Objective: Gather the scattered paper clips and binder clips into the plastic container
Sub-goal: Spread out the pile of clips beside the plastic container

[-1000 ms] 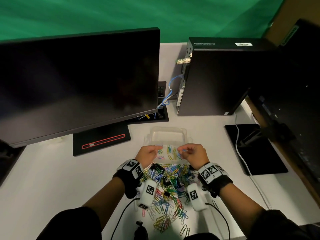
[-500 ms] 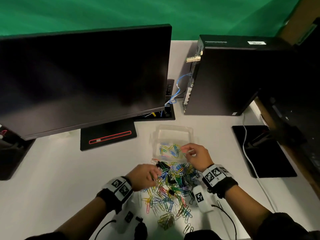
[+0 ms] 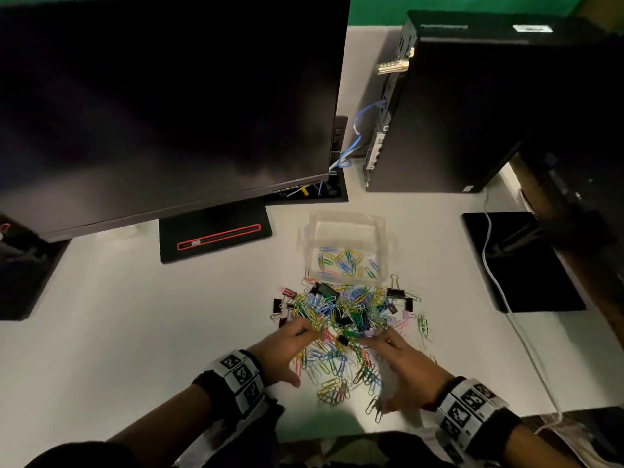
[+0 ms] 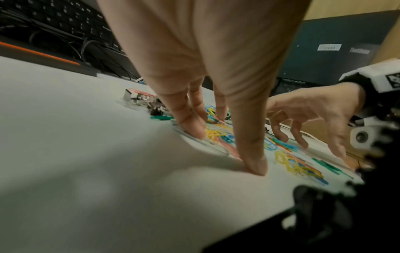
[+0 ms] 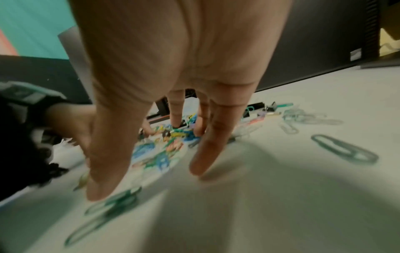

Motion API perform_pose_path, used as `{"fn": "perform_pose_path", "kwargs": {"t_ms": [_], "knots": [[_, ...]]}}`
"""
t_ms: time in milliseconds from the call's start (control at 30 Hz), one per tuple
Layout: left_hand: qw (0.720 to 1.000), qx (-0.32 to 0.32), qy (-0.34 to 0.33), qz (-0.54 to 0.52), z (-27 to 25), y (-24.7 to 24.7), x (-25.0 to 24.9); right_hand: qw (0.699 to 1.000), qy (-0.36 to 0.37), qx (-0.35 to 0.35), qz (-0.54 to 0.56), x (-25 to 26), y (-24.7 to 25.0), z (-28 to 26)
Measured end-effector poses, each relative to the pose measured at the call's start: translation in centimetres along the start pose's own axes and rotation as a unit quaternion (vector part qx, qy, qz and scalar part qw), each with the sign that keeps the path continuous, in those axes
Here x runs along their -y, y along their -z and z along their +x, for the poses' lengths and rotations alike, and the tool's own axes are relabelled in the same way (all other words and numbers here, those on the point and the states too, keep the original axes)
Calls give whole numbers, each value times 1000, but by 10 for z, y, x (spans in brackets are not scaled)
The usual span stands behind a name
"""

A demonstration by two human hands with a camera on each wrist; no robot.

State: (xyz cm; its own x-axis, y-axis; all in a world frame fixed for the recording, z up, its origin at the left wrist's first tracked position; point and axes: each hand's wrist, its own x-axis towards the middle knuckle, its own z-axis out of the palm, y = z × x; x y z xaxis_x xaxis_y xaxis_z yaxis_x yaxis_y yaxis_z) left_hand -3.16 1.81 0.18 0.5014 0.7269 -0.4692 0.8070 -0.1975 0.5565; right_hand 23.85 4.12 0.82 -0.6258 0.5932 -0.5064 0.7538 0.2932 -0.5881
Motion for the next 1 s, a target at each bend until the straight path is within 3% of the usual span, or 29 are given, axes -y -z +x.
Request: {"fn": "perform_pose_path", "kwargs": {"t_ms": [133, 333, 467, 567, 867, 1000], "knots": [[999, -31, 1, -28, 8, -6, -5, 998, 12, -44, -41, 2, -17, 10], [992, -104, 0, -77, 15, -18, -21, 989, 6, -143, 40, 6, -21, 32], [993, -113, 21, -21, 14, -30, -30, 982, 1, -182, 55, 7, -19, 37], [993, -113, 30, 20, 16, -35, -31, 979, 8, -194, 56, 6, -16, 35], [985, -170, 31, 11, 21, -25, -23, 976, -13, -200, 89, -2, -4, 26], [982, -179, 40, -43, 22, -22, -18, 978, -8, -192, 81, 1, -2, 26]]}}
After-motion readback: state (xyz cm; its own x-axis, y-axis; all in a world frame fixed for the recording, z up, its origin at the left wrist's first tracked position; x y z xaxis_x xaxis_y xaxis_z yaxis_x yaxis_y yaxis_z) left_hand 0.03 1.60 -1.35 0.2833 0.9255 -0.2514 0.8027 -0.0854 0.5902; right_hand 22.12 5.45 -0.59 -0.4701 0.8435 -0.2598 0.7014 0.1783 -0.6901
